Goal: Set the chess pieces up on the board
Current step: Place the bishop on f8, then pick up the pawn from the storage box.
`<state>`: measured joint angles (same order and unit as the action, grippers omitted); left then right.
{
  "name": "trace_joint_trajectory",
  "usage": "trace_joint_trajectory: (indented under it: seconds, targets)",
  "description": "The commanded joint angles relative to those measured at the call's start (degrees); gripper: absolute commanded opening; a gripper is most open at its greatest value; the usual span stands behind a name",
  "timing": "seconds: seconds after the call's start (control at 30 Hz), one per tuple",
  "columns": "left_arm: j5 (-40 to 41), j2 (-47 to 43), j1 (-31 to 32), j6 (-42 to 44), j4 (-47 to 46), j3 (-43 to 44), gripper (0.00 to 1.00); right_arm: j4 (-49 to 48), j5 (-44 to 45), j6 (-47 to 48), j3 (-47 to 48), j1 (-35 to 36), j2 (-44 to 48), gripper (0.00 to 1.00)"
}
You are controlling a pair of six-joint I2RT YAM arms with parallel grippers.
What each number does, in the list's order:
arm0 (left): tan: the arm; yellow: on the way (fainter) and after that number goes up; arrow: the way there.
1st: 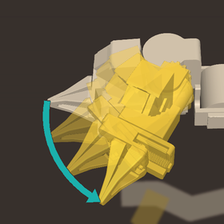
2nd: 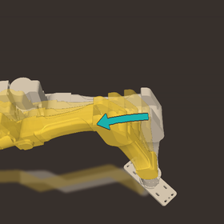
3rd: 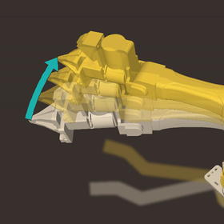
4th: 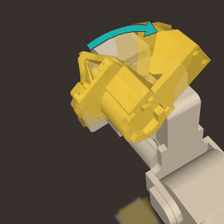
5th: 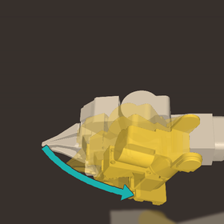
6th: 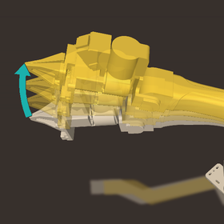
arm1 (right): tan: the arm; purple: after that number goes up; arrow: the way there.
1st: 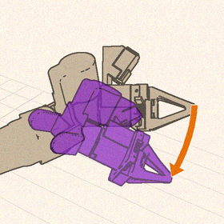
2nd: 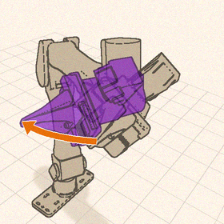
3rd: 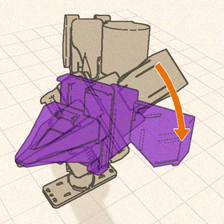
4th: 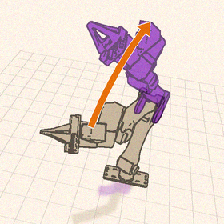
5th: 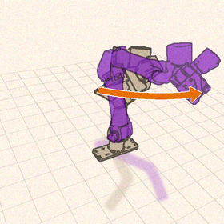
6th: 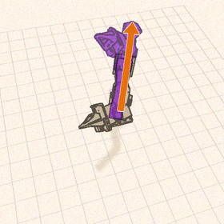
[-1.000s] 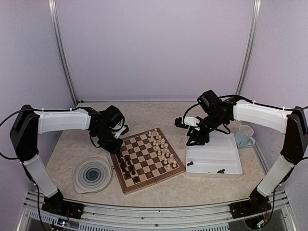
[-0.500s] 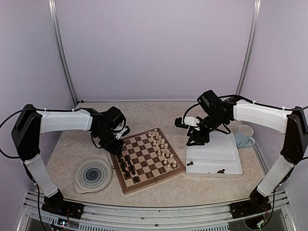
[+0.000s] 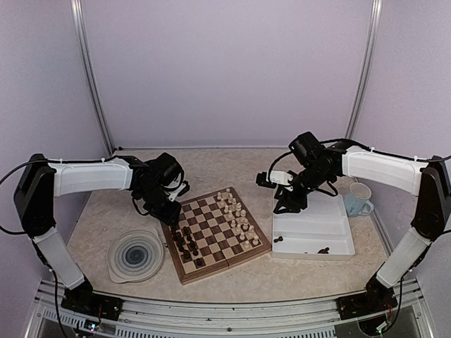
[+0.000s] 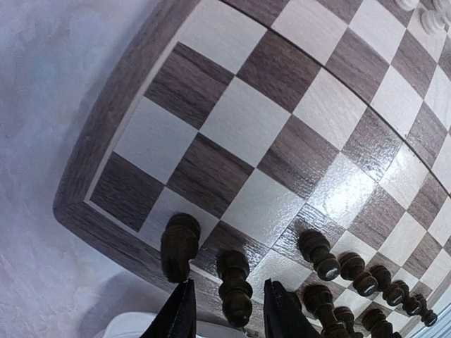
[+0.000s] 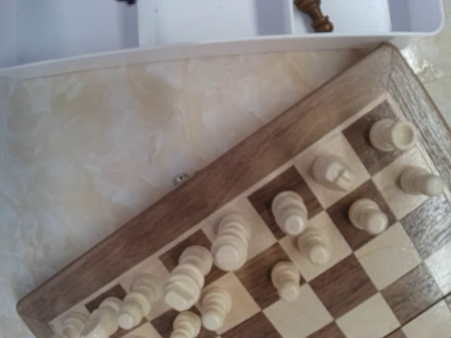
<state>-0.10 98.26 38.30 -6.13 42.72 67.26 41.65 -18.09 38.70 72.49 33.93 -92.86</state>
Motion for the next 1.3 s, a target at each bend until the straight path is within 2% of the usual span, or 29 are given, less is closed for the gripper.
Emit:
trace_joint_trajectory:
  seconds: [0.0,0.3,0.47,0.57,0.8,1.27]
  targets:
    - [3.16,-3.77,-0.56,-0.20,1.55,3.56,0.35,0.25,1.40,-0.03,-0.08,-0.81,2.72,0.53]
    - [7.92,-8.66,0.20,0.79,-1.32,7.84,0.37,0.18,-0.26,1.07,-6.83,-4.49,7.58,0.52]
    - [10.86,-13.60,5.16,2.77,-8.46,7.55,0.40,-2.61,0.76,3.61,-18.35,-4.93,8.78,0.42]
    - [11.26,-14.25,7.32,3.13,-11.08,7.87,0.41,-4.59,1.13,4.50,-21.36,-4.89,7.17,0.36]
    - [10.63,-10.56,9.03,2.56,-10.97,10.13,0.41,-6.16,-2.78,7.88,-19.67,-2.46,5.30,0.36]
    - [11.08,-11.84,9.36,1.10,-10.98,7.95,0.41,-5.85,1.86,12.60,-15.17,2.48,-2.94,0.34]
